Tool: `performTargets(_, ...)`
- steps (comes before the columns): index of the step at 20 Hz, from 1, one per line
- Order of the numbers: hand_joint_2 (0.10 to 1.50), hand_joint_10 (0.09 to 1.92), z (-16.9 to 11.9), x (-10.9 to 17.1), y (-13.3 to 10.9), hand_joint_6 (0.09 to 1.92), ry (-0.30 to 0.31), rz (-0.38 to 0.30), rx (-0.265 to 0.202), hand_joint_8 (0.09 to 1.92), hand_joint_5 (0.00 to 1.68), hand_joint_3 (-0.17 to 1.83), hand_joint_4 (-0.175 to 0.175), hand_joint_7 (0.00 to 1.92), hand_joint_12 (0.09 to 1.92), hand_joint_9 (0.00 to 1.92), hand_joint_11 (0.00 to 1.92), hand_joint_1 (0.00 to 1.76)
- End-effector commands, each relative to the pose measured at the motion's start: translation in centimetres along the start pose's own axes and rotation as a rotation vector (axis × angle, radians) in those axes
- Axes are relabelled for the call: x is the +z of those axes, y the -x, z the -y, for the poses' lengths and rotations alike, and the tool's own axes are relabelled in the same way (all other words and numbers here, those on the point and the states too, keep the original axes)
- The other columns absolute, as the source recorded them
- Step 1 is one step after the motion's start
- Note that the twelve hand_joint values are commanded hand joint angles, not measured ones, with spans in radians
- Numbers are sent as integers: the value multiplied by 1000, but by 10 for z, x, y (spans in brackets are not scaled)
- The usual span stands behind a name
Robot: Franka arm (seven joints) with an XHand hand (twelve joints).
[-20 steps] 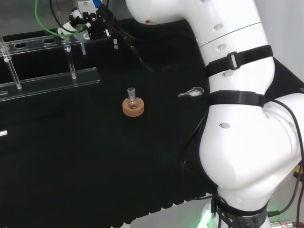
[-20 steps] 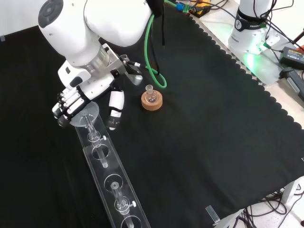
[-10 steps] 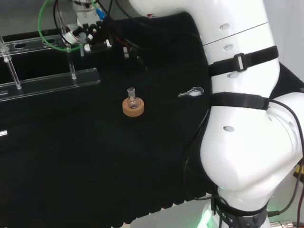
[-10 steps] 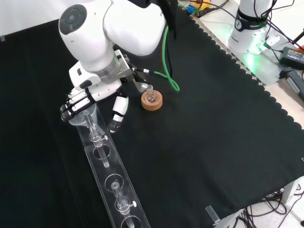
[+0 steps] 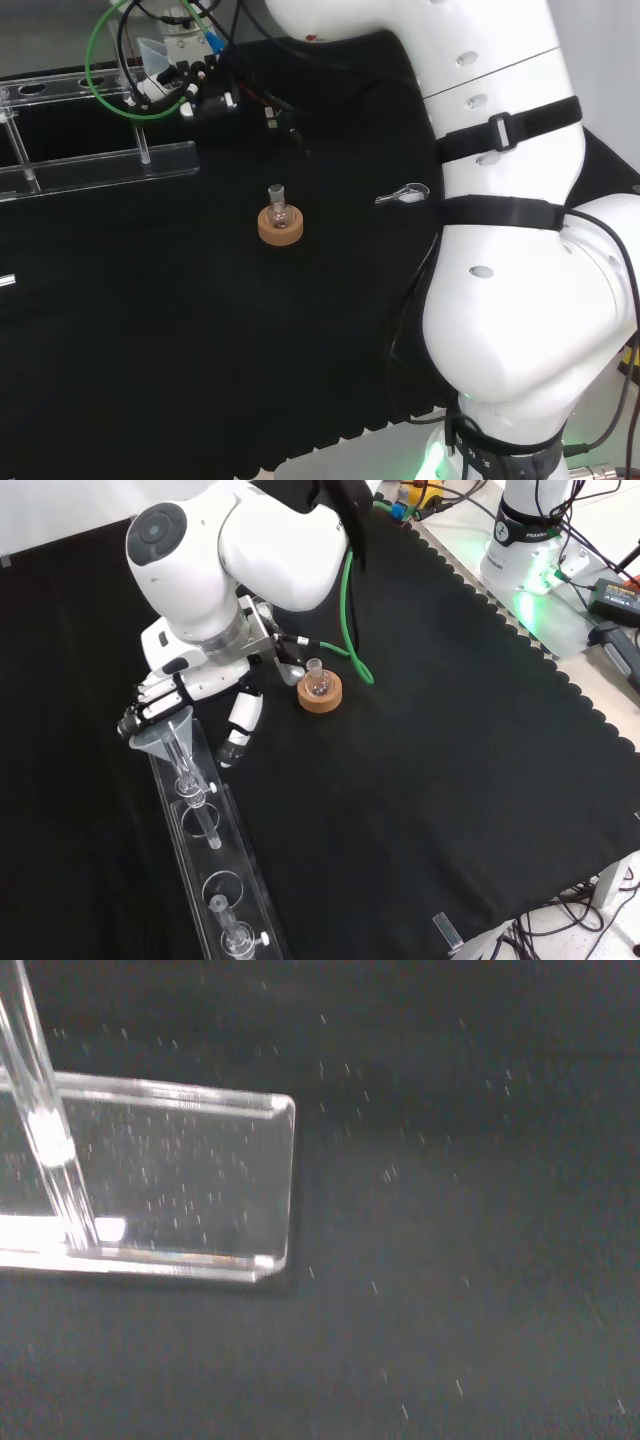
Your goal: Pick up the funnel from the transparent funnel stand.
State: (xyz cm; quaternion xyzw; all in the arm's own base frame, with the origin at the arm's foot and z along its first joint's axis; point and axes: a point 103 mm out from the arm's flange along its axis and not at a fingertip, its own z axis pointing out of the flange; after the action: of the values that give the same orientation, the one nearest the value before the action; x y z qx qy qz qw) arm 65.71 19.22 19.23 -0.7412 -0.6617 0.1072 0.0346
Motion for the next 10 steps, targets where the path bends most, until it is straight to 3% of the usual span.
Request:
performTargets(1,826,1035,-12,-20,6,87,50,-37,-1,748,404,11,20,0,1512,148,438,191)
performTargets(4,828,1030,-11,-22,17,87,57,-45,45,717,410,11,18,0,1511,134,426,191)
performTargets(10,833,983,-10,-27,13,87,23,-67,63,417,411,10,18,0,1576,10,253,187)
